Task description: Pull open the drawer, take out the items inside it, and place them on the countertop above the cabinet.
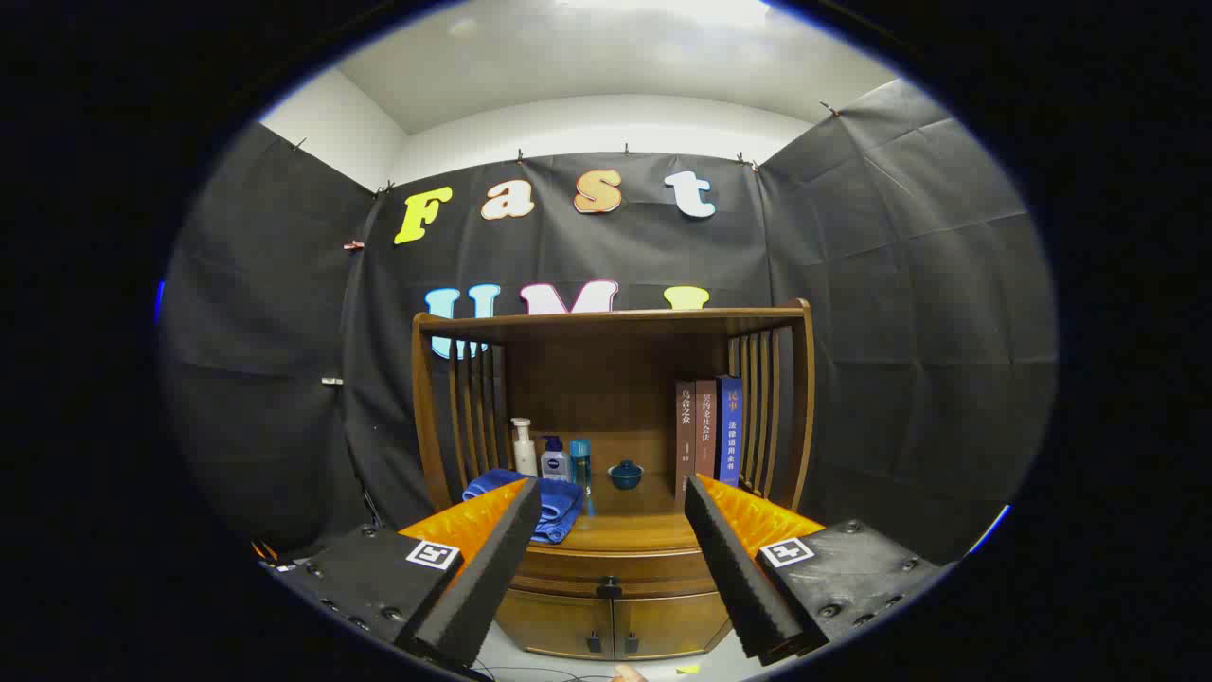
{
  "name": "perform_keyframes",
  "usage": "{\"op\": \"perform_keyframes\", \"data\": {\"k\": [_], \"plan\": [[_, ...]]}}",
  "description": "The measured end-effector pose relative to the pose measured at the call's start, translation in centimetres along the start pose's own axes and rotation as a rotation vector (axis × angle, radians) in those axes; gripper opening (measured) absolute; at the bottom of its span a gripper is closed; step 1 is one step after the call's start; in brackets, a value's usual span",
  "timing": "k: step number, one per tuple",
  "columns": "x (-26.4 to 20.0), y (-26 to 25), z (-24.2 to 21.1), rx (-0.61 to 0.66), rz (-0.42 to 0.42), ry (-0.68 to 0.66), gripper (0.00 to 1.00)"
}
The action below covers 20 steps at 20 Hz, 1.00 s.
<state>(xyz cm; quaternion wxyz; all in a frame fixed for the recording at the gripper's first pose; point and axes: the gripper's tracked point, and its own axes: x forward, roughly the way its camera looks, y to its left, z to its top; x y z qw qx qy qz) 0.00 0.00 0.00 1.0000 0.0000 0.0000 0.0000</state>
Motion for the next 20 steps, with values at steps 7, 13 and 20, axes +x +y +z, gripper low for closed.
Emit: {"op": "perform_keyframes", "data": {"k": [7, 13, 20], "plan": [[0.19, 0.59, 0.58, -0.008, 0.021, -0.012, 0.99], [0.54, 0.6, 0.45, -0.001, 0.024, -0.01, 0.99], [0.86, 0.64, 0.05, -0.01, 0.023, 0.001, 0.99]]}}
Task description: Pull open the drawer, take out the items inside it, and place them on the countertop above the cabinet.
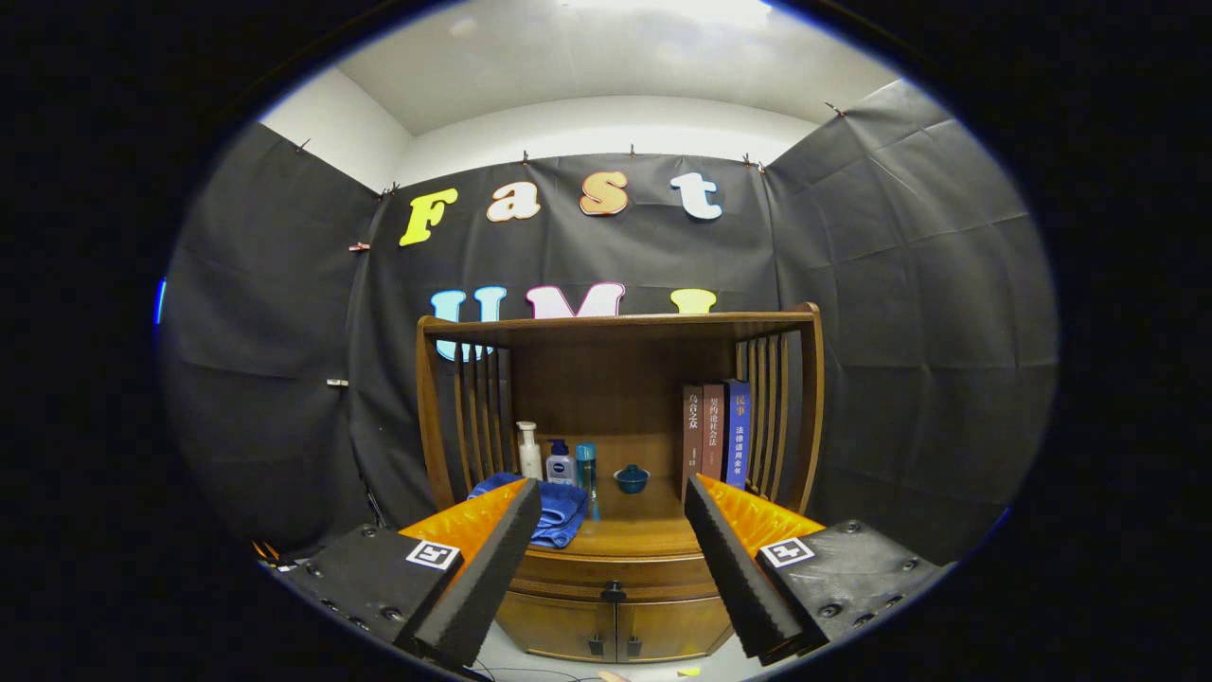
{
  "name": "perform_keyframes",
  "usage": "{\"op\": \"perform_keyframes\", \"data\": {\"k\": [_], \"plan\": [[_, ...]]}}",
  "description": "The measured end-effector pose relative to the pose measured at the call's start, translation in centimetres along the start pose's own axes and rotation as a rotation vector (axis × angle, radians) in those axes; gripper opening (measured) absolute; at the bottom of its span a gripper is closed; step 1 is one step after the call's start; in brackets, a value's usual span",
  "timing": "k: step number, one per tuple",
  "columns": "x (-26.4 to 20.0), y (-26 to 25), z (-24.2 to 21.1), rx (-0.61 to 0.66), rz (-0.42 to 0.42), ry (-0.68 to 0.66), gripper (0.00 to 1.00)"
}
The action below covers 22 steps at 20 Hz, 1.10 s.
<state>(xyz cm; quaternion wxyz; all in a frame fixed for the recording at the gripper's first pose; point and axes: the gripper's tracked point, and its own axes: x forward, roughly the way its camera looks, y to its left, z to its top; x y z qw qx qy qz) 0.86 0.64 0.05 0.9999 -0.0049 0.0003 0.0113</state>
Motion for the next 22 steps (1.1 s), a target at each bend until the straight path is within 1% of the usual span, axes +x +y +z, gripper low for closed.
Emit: {"op": "perform_keyframes", "data": {"k": [5, 9, 12, 15, 17, 22], "plan": [[1.2, 0.4, -1.7, 0.0, 0.009, 0.032, 0.99], [2.8, 0.6, -4.3, 0.004, 0.012, 0.065, 0.99], [4.5, 0.3, -7.0, 0.002, 0.001, 0.104, 0.99], [6.6, 0.6, -9.6, 0.003, 0.009, 0.135, 1.0], [8.2, 0.4, -11.9, 0.001, 0.003, 0.155, 1.0], [10.5, -0.4, -18.5, 0.036, -0.031, 0.262, 1.0]]}}
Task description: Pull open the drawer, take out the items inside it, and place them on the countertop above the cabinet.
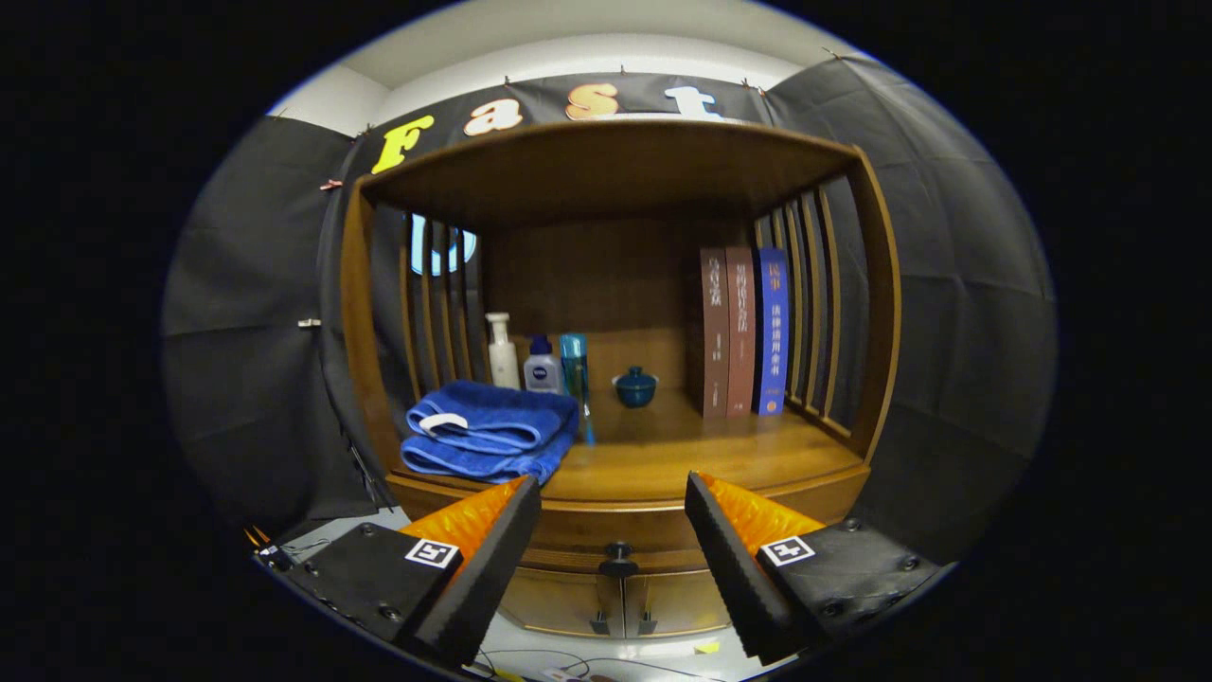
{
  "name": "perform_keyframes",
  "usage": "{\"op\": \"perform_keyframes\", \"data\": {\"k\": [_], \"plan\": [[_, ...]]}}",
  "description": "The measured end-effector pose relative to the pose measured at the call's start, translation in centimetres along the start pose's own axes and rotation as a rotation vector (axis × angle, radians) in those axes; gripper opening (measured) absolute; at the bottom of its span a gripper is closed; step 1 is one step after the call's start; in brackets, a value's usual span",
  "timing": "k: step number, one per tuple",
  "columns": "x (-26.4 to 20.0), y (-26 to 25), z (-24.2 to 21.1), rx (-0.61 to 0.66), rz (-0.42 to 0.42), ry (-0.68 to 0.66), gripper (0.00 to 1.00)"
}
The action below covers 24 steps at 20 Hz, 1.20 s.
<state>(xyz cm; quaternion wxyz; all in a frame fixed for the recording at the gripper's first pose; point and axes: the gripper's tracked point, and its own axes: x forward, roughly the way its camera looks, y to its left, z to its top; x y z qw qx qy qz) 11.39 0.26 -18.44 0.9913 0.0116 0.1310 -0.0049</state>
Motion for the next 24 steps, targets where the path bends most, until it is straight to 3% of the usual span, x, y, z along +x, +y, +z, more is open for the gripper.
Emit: {"op": "perform_keyframes", "data": {"k": [11, 13, 14, 18, 21, 23, 24], "plan": [[7.0, -0.7, -12.1, -0.014, -0.03, 0.236, 1.0], [7.8, -0.7, -13.3, -0.008, -0.031, 0.258, 0.95], [8.2, -0.9, -13.9, -0.008, -0.033, 0.274, 0.92], [8.6, -0.9, -15.2, -0.022, -0.03, 0.304, 0.61], [8.3, -0.8, -14.8, -0.013, -0.034, 0.294, 0.43], [8.4, -0.8, -14.9, -0.023, -0.032, 0.306, 0.34], [8.3, -0.8, -15.0, -0.03, -0.03, 0.314, 0.34]]}}
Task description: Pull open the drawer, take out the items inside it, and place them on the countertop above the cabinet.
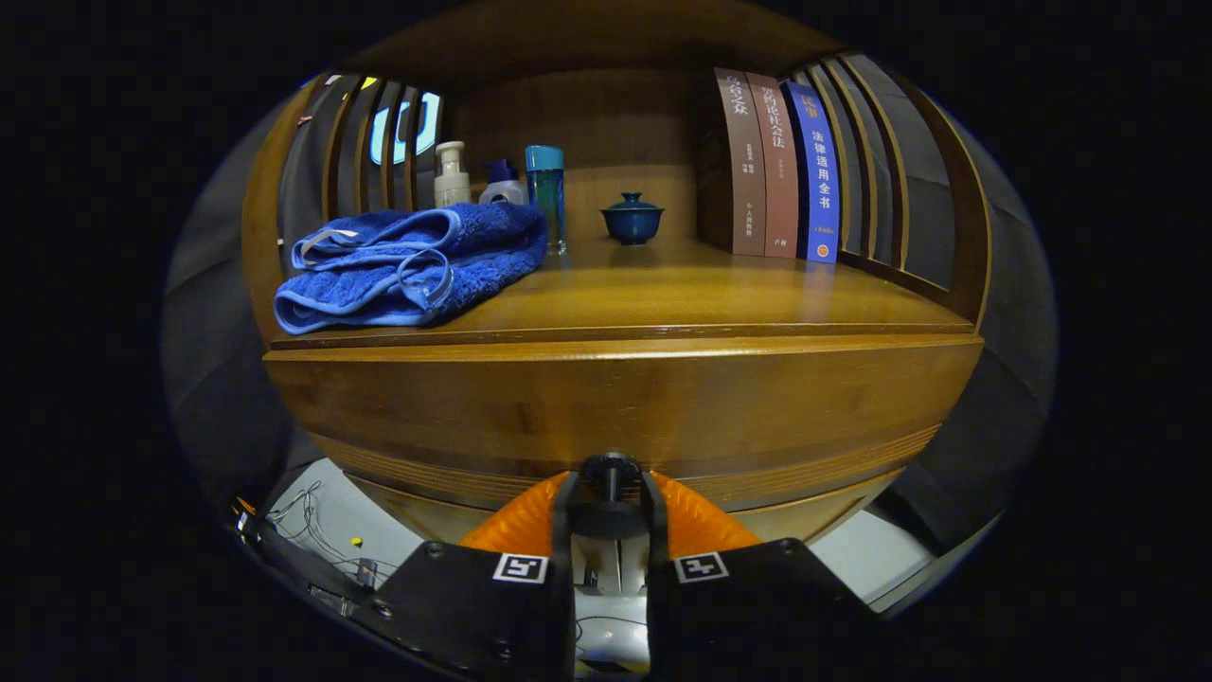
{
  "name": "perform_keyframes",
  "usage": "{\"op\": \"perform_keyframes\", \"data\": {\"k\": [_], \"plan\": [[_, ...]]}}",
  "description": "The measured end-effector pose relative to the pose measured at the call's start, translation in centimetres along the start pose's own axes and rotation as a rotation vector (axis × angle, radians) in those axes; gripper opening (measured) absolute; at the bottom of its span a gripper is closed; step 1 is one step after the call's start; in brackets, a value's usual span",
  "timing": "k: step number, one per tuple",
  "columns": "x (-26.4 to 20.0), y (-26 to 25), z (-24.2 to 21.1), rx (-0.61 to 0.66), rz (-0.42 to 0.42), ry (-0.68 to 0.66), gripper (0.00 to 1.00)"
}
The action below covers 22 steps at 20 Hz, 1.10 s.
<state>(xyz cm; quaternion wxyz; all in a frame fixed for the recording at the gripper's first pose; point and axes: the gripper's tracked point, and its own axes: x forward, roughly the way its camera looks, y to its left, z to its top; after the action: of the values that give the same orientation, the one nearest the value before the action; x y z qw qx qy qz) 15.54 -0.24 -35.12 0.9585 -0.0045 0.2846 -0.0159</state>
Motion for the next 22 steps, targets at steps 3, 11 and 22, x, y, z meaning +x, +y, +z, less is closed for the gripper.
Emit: {"op": "perform_keyframes", "data": {"k": [3, 11, 22], "plan": [[-0.1, 0.1, 0.0, 0.002, 0.015, 0.019, 0.34], [-3.9, 0.1, -1.8, -0.012, 0.026, 0.056, 0.34], [-11.3, 0.1, -5.4, -0.003, 0.045, 0.096, 0.34]]}}
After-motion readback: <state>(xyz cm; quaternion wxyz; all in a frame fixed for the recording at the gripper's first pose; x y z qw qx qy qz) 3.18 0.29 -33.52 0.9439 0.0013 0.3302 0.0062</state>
